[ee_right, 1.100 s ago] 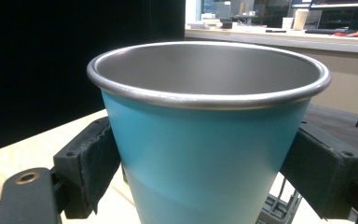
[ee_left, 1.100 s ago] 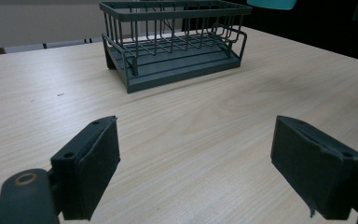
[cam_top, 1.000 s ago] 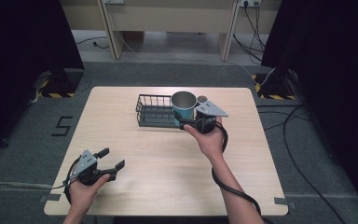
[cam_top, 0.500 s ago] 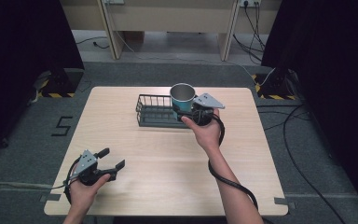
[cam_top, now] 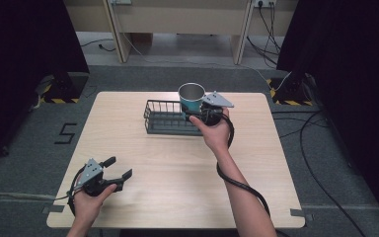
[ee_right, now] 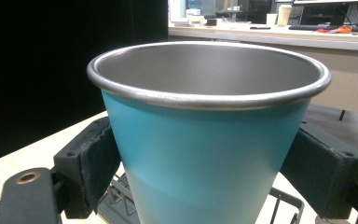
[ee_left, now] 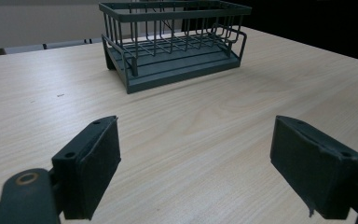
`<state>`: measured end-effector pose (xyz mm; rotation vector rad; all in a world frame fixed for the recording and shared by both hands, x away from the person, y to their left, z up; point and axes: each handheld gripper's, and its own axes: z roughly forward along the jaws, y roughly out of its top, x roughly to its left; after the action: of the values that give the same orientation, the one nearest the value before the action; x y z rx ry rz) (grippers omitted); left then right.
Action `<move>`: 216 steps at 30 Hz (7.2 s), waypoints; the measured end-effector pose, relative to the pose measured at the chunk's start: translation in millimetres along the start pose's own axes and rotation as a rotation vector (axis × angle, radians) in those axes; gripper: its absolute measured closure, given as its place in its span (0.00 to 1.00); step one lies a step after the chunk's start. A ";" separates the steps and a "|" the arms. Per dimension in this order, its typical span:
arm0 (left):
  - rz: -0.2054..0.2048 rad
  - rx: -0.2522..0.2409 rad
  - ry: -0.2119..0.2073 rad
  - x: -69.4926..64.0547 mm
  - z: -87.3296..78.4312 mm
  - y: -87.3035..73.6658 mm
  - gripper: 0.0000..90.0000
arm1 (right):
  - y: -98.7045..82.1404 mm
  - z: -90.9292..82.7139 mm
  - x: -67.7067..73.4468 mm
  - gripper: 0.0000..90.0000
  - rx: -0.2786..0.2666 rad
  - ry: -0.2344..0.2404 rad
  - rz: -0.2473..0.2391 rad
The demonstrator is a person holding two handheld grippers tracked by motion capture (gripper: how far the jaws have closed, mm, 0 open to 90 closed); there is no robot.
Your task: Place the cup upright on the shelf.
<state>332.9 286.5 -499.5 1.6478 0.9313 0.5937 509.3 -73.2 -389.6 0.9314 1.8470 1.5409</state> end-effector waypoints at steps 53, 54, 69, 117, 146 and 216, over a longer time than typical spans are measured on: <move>-0.008 -0.004 -0.006 0.5 0.1 -0.1 0.17 | -10.6 65.0 -5.9 0.19 0.093 -0.054 0.049; -0.008 -0.004 -0.007 0.5 0.1 -0.1 0.17 | -11.1 65.9 -6.0 0.19 0.096 -0.055 0.048; -0.009 -0.008 -0.011 0.1 0.2 0.3 0.17 | -19.0 79.7 2.2 0.19 0.136 -0.067 0.025; -0.006 -0.011 -0.018 -0.9 2.1 1.2 0.18 | -35.8 80.4 10.7 0.16 0.253 -0.071 0.011; -0.003 -0.008 -0.014 -1.1 2.3 1.1 0.18 | -31.0 43.0 10.8 0.16 0.245 -0.047 -0.008; 0.003 0.000 -0.020 -2.1 7.3 1.7 0.18 | -48.6 -40.2 -11.0 0.18 0.231 -0.068 0.032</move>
<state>337.9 280.6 -499.7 1.6525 0.9142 0.5786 476.9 -110.8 -430.0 1.1081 1.9989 1.3152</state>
